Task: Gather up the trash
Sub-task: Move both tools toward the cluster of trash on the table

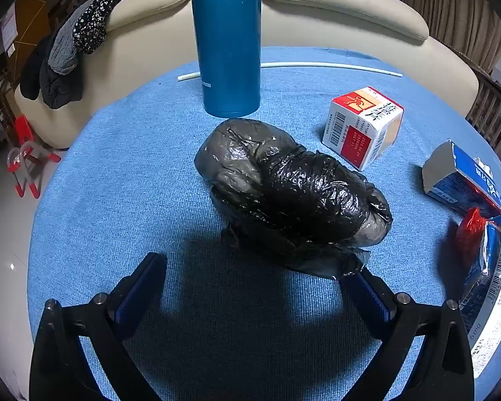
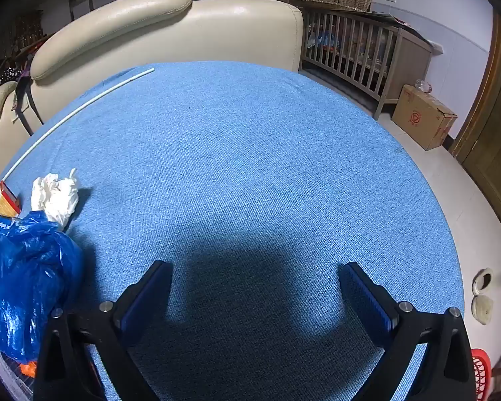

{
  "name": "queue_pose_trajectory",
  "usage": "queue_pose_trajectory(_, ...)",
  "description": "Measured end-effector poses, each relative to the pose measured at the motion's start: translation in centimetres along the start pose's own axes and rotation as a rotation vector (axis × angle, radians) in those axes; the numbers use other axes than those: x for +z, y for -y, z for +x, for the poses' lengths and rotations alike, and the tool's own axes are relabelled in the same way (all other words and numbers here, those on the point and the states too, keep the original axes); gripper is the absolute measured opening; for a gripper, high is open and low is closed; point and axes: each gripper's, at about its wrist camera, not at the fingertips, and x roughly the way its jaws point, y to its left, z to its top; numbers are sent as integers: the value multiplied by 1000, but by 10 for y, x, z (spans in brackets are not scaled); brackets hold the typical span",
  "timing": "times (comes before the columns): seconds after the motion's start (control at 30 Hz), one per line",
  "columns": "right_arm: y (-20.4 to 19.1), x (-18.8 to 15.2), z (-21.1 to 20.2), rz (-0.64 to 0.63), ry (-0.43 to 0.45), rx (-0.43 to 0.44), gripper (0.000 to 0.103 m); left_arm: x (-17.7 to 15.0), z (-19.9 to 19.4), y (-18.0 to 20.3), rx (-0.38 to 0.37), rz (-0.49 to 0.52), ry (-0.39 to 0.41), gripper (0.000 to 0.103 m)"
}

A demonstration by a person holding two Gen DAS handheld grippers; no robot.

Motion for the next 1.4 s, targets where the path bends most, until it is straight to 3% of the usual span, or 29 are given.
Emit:
queue_pose_trajectory(0.9,13,1,-2,-23,-18,8,103,-1,-4,-4,-24,15,-8,103)
queue_pose_trajectory(1.17,44,-13,-63,-15,94,-31,103,-11,-42,4,-60,17,25,103)
queue_pose_trajectory(1.4,54,-36,-121,10,137,83,103,-27,-91,25,-90,49,83,103)
